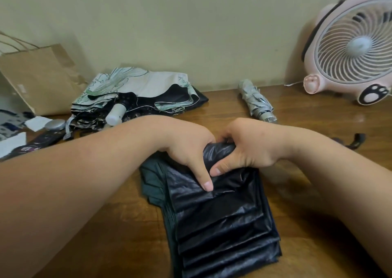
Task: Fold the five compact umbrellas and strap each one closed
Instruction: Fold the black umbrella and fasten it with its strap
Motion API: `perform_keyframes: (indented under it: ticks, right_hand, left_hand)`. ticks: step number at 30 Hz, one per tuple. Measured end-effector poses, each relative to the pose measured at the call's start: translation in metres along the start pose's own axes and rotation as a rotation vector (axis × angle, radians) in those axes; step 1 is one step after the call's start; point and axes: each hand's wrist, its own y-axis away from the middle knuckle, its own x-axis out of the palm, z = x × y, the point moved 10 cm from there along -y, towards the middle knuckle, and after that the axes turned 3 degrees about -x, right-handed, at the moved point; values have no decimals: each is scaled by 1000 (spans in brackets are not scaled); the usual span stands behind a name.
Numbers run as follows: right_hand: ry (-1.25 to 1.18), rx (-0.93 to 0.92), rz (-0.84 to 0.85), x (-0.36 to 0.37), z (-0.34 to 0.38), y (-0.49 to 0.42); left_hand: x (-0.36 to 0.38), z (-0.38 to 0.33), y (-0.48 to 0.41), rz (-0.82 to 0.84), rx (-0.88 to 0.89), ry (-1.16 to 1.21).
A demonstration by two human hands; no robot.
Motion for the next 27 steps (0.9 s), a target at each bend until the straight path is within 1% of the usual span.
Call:
perform_keyframes:
  ticks: [2, 4, 5, 6, 7, 8, 10, 11, 12, 14, 16, 18, 19, 20, 22, 23, 24, 25, 27]
  right_hand:
    - [4, -4, 8, -1, 2, 4]
    - [21, -9, -19, -9, 5, 12]
    - [23, -4, -66, -18, 5, 18]
    - [5, -10, -163, -33, 6, 25]
    - [-31, -48, -319, -53, 10, 35]
    - [-54, -135, -537, -79, 17, 51]
    - [11, -385, -1018, -124, 39, 106]
    - [54, -487, -1192, -136, 47, 134]
    - [78, -562, -1302, -141, 50, 156]
    - [90, -623, -1394, -145, 51, 181]
    - [168, -630, -1405, -143, 49, 185]
    - [210, -620, -1370, -139, 44, 171]
    - [154, -599, -1316, -138, 38, 158]
    - [42, -581, -1231, -137, 31, 143]
    - [-309, -533, -1013, -131, 18, 113]
    - [-473, -504, -907, -125, 13, 101]
    - [-579, -489, -820, -120, 11, 92]
    - [-622, -495, -756, -116, 12, 87]
    - [-624, -537, -674, -113, 22, 84]
  left_hand:
    - [9, -6, -2, 59, 43, 51]
    - [14, -7, 2, 105, 82, 163]
    - [14, -6, 4, 104, 97, 223]
    - [13, -5, 6, 88, 109, 271]
    - [12, -4, 8, 64, 125, 311]
    - [11, -2, 10, 38, 141, 355]
    - [12, 0, 14, -8, 172, 436]
    - [12, 0, 16, -24, 188, 462]
    - [11, 1, 19, -47, 202, 486]
    - [0, 4, 26, -129, 235, 566]
    - [-13, 6, 34, -230, 277, 676]
    - [-26, 7, 43, -360, 314, 765]
    - [-29, 7, 46, -409, 332, 822]
    - [-30, 6, 49, -446, 351, 873]
    - [-31, 2, 52, -501, 392, 930]
    - [-30, -1, 51, -500, 414, 946]
    - [-28, -3, 50, -493, 425, 962]
    - [-27, -5, 49, -487, 426, 975]
    - [-26, -7, 48, -485, 410, 963]
